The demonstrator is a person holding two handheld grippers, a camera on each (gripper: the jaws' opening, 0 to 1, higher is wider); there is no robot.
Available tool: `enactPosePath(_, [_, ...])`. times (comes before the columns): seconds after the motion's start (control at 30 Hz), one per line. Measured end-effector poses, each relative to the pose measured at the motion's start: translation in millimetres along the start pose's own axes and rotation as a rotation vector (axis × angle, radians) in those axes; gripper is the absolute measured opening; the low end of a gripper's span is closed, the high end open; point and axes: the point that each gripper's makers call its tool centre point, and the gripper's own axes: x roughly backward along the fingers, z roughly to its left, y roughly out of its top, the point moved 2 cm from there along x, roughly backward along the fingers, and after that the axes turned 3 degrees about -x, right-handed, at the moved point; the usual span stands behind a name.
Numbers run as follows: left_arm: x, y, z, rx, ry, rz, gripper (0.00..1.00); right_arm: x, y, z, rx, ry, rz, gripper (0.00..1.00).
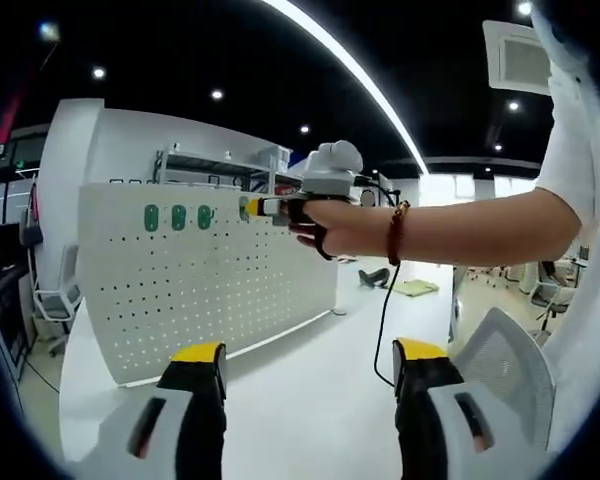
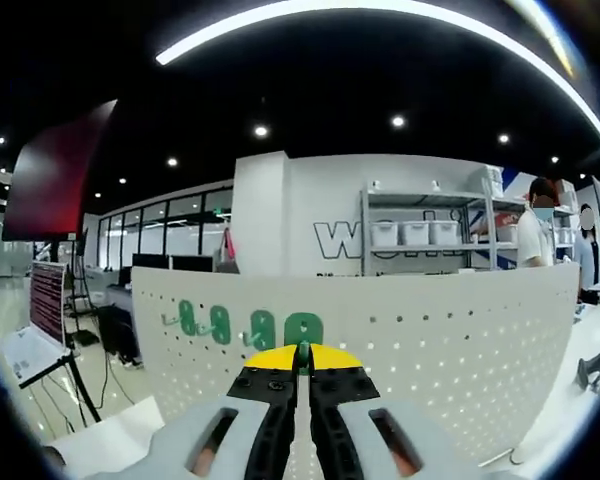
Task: Insert the hook assembly into the mounting plate slot until the hook locks in place.
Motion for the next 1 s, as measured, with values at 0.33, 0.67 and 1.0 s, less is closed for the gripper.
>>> enactPosePath(0.33, [-3, -0.5, -0.8, 0.006, -0.010, 0.002, 0.70, -14, -0.4, -6, -0.009, -0.008, 0.007, 0.01])
enactPosePath(0.67, [-2, -1.9, 1.1, 0.018, -0.002, 0.001, 0.70, -28, 4.2, -8, -0.013, -0.015, -0.001, 0.02])
enactPosePath(1.0, [3, -5.5, 11.5, 0.028, 0.021, 0.002, 0.69, -36, -7.4, -7, -0.035, -0.022, 0.017, 0.02])
